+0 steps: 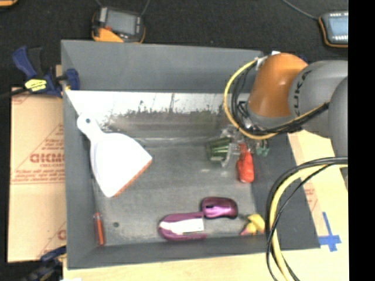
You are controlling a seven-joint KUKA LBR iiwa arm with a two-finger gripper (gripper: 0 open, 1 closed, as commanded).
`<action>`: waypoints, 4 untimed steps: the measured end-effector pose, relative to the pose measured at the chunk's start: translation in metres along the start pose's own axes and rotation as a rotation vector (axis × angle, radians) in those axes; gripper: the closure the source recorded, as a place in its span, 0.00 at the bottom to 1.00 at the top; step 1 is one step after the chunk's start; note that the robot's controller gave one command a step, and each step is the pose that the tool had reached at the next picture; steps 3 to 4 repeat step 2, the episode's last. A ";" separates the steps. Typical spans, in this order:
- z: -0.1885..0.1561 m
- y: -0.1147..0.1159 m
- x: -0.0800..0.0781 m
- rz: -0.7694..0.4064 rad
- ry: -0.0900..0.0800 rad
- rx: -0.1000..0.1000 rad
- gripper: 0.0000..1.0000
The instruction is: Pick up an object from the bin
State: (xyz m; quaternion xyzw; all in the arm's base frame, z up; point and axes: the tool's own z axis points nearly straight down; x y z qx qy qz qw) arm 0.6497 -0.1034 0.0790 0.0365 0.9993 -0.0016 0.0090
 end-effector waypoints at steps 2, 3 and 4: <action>-0.064 -0.001 -0.002 -0.001 0.000 0.000 1.00; -0.064 -0.001 -0.002 -0.001 0.000 0.000 1.00; -0.064 -0.001 -0.002 -0.001 0.000 0.000 1.00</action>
Offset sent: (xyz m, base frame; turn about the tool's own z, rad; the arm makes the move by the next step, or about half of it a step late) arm -0.0014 0.0001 0.0813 -0.0002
